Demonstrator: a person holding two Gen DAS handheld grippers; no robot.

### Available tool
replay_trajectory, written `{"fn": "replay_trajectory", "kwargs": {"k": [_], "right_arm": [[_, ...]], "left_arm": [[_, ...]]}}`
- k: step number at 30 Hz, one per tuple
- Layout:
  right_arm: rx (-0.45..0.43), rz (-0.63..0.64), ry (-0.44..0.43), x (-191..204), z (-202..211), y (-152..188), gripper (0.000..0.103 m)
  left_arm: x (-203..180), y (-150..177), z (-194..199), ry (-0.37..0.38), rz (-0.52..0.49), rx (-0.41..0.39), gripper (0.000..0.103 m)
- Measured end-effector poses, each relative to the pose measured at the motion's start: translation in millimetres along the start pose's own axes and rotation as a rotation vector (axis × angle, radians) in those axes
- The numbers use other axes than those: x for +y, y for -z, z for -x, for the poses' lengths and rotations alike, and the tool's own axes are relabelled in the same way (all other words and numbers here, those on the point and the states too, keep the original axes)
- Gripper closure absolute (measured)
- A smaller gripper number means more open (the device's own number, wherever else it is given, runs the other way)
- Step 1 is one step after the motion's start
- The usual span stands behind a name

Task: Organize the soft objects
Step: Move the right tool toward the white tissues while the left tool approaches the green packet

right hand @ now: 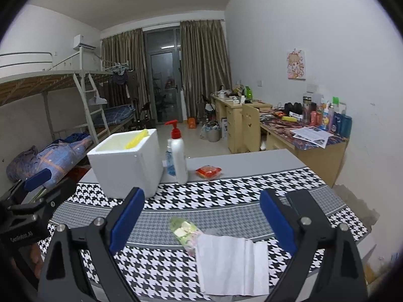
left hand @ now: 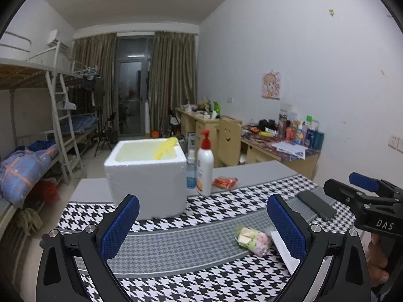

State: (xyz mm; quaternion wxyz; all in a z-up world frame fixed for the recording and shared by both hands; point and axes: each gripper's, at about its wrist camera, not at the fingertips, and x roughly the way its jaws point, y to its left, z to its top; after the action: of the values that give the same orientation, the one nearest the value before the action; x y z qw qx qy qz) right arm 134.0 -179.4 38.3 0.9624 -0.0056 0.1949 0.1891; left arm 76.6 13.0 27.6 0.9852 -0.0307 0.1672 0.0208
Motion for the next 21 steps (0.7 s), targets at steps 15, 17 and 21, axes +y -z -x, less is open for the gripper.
{"fn": "replay_trajectory", "kwargs": {"k": [15, 17, 21], "right_arm": [[0.013, -0.029, 0.061, -29, 6, 23, 0.008], [0.018, -0.027, 0.068, -31, 6, 27, 0.008], [0.028, -0.032, 0.080, -35, 4, 34, 0.008]], "left_arm": [[-26, 21, -13, 0.077, -0.013, 0.037, 0.001], [-29, 24, -16, 0.067, -0.024, 0.036, 0.001], [-33, 29, -20, 0.080, -0.023, 0.043, 0.001]]}}
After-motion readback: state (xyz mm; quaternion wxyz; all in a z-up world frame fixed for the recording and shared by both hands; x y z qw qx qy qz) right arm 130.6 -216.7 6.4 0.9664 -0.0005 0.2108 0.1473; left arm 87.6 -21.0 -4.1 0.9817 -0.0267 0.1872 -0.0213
